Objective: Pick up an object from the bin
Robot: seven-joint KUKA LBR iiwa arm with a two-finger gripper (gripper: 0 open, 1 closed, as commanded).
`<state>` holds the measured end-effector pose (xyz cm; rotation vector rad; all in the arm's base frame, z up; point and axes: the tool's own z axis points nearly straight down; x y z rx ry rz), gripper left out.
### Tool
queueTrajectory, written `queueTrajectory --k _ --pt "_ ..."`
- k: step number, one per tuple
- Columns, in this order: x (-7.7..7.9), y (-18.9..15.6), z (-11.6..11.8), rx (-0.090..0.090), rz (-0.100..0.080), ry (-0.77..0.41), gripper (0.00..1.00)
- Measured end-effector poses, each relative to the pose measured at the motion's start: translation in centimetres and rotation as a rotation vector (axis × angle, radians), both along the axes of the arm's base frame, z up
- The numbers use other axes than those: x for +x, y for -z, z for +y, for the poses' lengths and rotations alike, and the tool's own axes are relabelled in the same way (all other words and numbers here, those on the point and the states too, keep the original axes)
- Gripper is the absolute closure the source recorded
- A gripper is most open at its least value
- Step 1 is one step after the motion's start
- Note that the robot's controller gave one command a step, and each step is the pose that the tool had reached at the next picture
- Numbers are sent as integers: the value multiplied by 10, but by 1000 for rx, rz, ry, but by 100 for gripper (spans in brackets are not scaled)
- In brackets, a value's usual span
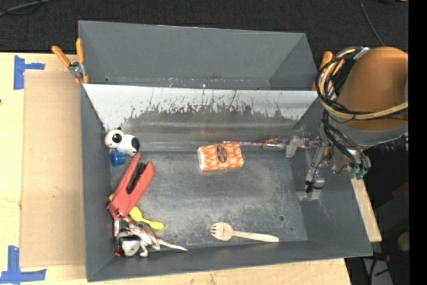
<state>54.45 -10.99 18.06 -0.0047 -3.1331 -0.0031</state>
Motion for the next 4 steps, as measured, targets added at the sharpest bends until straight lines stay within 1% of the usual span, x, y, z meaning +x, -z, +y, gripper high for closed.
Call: queueTrajectory --k 1,2,3,4 --pt "2 -4 1 -1 -7 -4 0" --pt "32 -26 35 -1 -7 58 0" --pt "58 -47 68 -1 -5 -40 0" --pt "36 -13 127 -1 -7 214 0"
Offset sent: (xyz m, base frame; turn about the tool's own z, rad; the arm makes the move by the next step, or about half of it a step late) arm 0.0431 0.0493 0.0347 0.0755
